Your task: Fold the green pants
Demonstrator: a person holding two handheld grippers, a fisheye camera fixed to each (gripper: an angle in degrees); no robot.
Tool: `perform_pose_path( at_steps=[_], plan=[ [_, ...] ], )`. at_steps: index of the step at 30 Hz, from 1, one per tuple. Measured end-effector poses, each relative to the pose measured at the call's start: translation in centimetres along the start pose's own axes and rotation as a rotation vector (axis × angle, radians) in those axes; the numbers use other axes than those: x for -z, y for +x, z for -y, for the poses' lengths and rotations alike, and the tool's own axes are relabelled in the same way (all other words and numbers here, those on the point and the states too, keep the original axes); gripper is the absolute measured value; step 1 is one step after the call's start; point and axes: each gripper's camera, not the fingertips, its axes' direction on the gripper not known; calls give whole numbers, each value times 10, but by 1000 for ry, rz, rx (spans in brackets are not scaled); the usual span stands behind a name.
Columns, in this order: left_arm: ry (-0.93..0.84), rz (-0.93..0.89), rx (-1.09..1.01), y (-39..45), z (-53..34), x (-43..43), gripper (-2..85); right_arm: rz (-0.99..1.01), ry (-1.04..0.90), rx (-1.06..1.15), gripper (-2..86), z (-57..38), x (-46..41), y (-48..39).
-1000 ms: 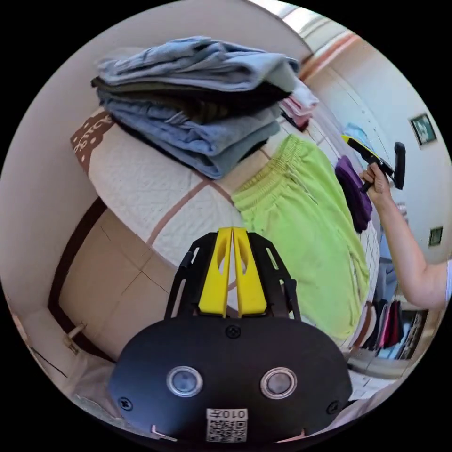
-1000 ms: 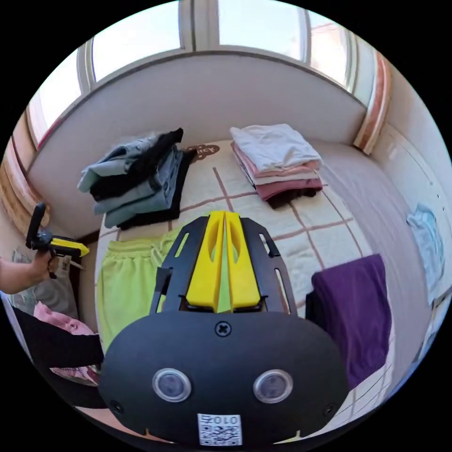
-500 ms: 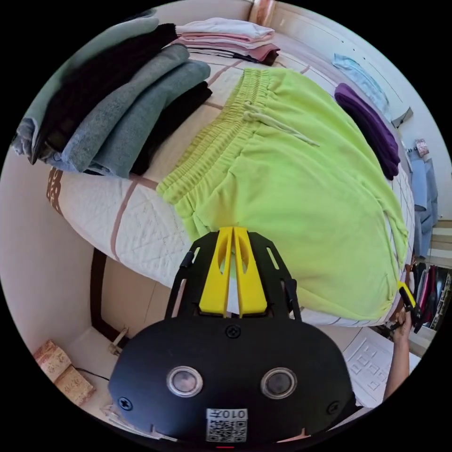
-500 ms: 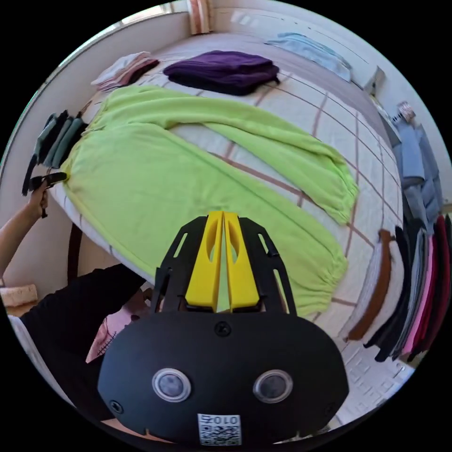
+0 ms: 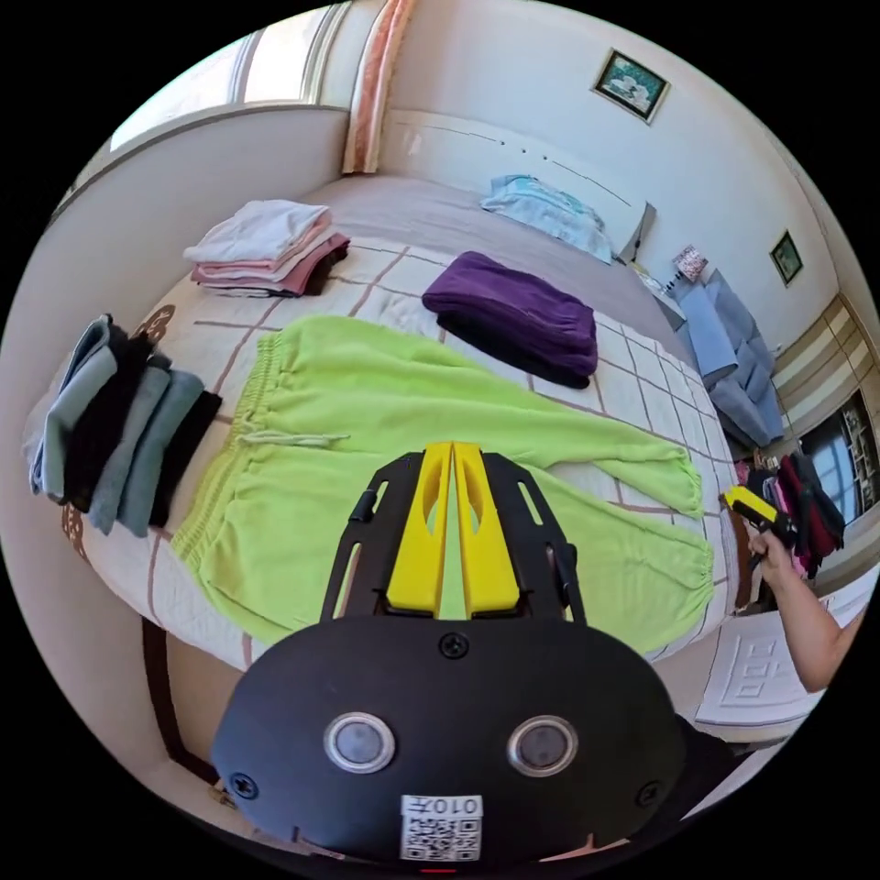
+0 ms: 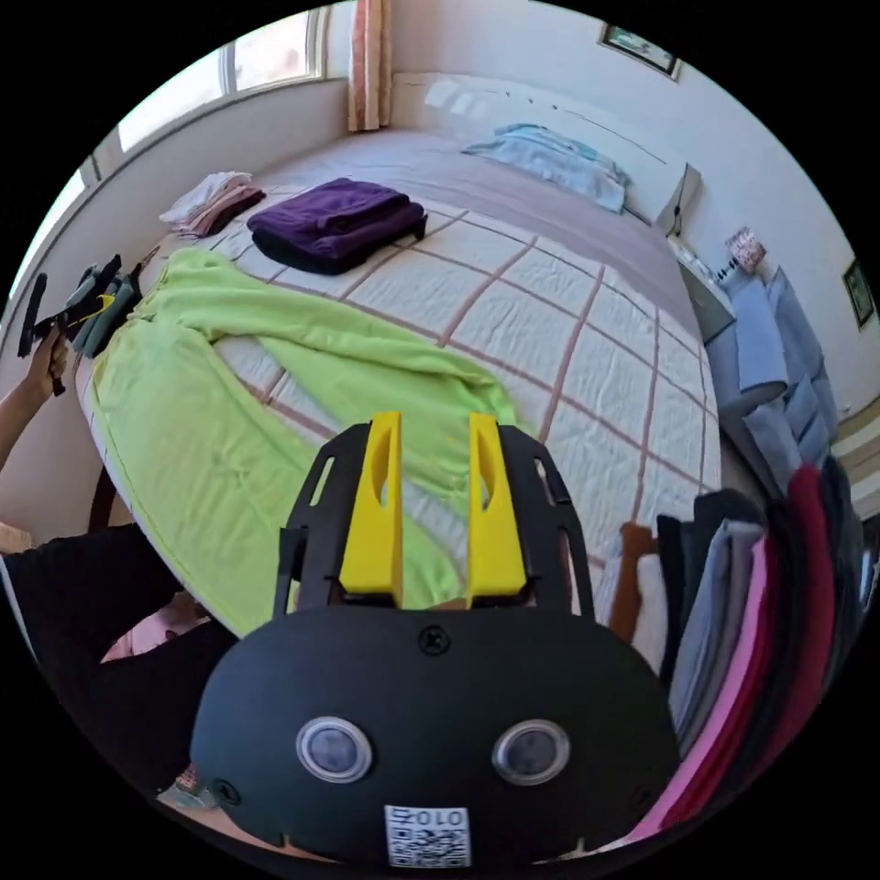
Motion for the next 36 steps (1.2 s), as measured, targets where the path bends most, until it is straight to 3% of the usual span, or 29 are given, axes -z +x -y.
perform_pose_path(
  at_steps=[6, 9, 14, 17, 20, 23, 27, 31, 36],
  plan=[
    [-77, 13, -148, 27, 2, -65, -2, -36, -282, 441, 112, 77, -50, -8],
    [-90, 1, -144, 23, -10, -89, -2, 75, -414, 546, 83, 82, -62, -18],
    [-124, -9, -107, 4, -27, -135, -1, 92, -244, 420, 44, 67, 16, -32],
    [-116, 32, -124, -7, -25, -155, 0, 180, -77, 521, 42, 10, 97, -84],
    [-105, 46, -139, -23, -13, -174, 4, 284, -264, 579, 45, -61, 107, -139],
    [-108, 36, -225, -36, 6, -199, 16, 462, -439, 441, 48, -103, 98, -160],
    [-216, 12, -430, -41, 36, -239, 57, 380, -268, 216, 68, -83, 133, -137],
    [-276, 64, -666, -43, 62, -279, 91, 217, -285, 170, 103, -50, 122, -109],
    [-390, 115, -813, -54, 78, -336, 118, 356, -425, 217, 113, -9, 69, -92]
  ],
)
